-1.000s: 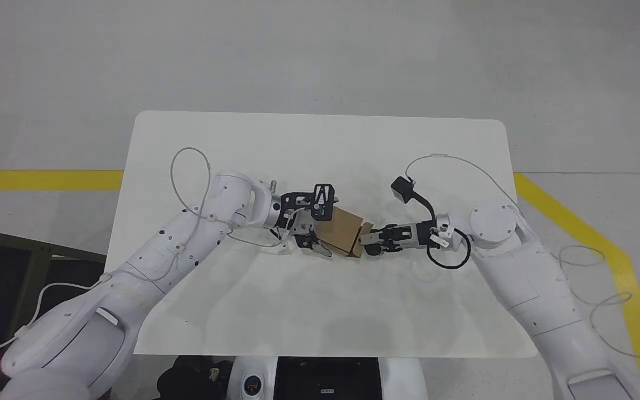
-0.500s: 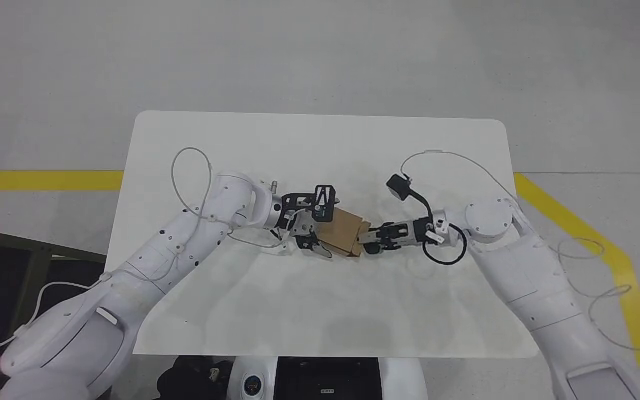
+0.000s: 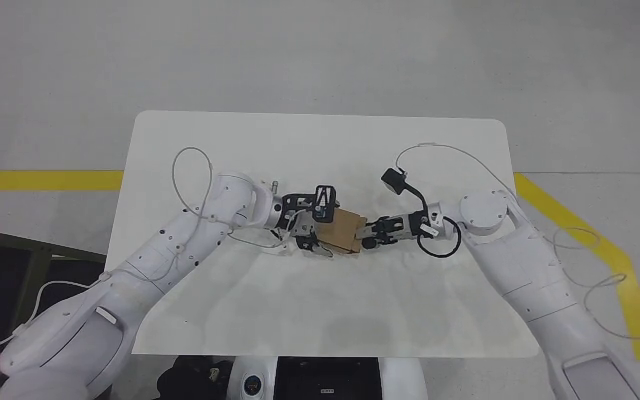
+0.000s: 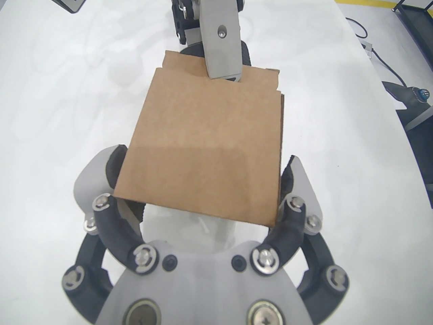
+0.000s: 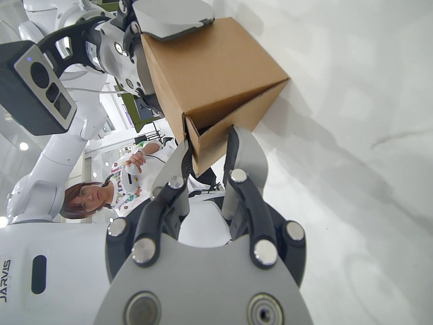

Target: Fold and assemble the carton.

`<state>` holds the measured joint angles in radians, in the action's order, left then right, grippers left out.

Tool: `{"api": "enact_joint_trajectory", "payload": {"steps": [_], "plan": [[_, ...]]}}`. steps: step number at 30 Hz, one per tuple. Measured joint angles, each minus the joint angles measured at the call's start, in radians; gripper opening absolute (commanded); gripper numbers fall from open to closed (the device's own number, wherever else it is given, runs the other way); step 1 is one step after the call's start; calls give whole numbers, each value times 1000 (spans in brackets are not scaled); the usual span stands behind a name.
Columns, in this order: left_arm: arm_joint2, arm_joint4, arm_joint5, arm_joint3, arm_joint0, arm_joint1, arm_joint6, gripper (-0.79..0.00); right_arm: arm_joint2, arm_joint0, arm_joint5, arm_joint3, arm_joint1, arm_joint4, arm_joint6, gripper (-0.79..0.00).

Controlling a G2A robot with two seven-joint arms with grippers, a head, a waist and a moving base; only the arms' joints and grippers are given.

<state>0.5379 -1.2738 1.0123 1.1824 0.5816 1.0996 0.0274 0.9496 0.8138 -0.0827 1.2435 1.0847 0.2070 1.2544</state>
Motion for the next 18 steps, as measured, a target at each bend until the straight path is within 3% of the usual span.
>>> {"api": "enact_joint_trajectory", "payload": {"steps": [18], "plan": [[-24,8,0,-11,-15,2,4,0,-6,-21,-22,-36,6,18,9,-588]]}}
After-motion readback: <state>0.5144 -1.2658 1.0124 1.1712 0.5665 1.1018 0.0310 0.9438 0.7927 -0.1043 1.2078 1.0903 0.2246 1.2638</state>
